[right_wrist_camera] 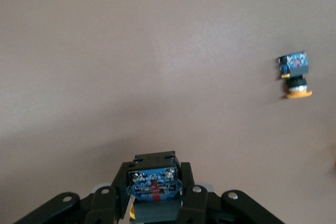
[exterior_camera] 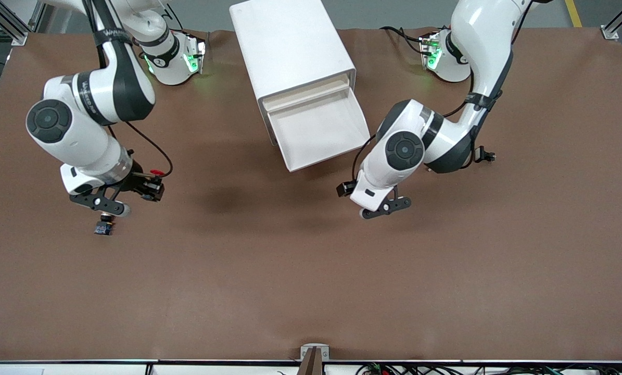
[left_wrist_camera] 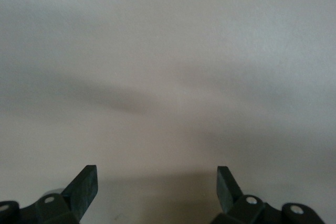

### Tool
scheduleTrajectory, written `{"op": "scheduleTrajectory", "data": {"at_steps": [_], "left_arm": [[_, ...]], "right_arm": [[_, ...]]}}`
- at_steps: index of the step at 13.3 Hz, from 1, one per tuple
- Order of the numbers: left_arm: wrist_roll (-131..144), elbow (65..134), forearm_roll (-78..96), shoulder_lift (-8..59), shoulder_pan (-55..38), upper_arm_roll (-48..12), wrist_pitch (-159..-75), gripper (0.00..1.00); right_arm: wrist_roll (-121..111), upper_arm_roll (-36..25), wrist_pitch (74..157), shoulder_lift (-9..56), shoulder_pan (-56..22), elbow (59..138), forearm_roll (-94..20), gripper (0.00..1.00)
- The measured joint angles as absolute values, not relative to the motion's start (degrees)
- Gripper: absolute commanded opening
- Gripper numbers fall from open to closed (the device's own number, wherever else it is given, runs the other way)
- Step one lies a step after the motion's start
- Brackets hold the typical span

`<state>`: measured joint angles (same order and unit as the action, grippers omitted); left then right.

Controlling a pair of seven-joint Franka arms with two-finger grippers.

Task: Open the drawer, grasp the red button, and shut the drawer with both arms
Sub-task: 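Push the drawer shut with the left gripper while the right gripper lowers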

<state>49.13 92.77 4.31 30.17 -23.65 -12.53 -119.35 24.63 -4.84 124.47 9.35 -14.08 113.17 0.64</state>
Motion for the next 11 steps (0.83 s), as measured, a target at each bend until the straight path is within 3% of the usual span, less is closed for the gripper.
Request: {"op": "scheduleTrajectory", "data": {"at_steps": [8,11], "left_arm": [[56.3,93.3,4.3,31.4,-31.4,-12.5,-120.9,1.00],[57.0,93.8,4.3,31.7,-33.1,-12.5,-121.0,1.00]], "right_arm": [[19.3,-4.7,145.5,20.2,-8.4,119.0,2.0,0.00],[16.9,-4.7,149.0,23.8,-5.0,119.4,2.1,0.00]]}}
